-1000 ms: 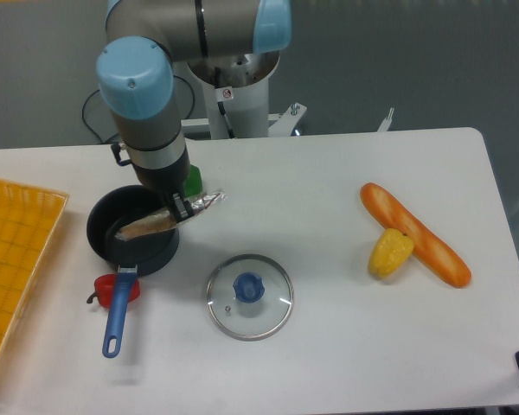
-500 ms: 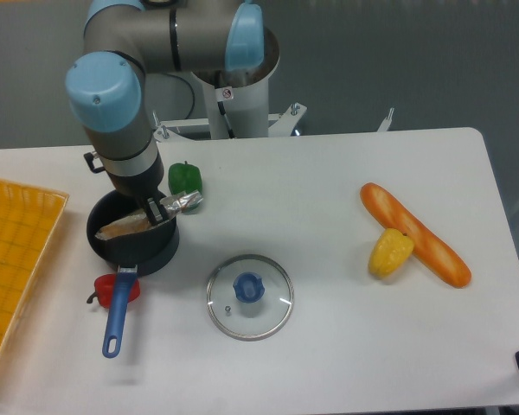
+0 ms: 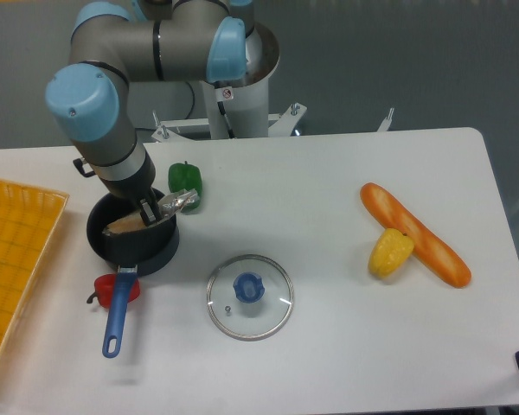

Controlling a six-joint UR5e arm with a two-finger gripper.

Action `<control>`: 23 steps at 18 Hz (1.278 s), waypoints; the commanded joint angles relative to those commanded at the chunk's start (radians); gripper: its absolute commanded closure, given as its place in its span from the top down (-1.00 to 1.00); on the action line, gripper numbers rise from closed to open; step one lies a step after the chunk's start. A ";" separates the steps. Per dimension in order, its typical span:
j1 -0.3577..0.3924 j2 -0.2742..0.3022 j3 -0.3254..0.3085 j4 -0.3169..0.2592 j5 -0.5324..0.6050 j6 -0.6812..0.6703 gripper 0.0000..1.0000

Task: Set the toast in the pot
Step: 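Lower the toast into the pot and open the gripper to release it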

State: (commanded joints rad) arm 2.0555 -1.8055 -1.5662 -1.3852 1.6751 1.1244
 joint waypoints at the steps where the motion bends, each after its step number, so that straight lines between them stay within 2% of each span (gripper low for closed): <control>1: 0.000 -0.002 0.000 0.000 0.000 -0.002 -1.00; 15: -0.025 -0.029 0.008 0.003 0.002 -0.038 -1.00; 18: -0.026 -0.034 0.008 0.003 0.002 -0.035 -0.79; 19: -0.026 -0.034 0.008 0.005 0.002 -0.031 -0.48; 20: -0.026 -0.037 0.008 0.005 0.002 -0.029 -0.08; 22: -0.026 -0.043 0.012 0.006 0.005 -0.025 0.99; 23: -0.026 -0.043 0.012 0.012 0.005 -0.025 1.00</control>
State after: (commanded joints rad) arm 2.0295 -1.8484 -1.5539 -1.3730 1.6797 1.0999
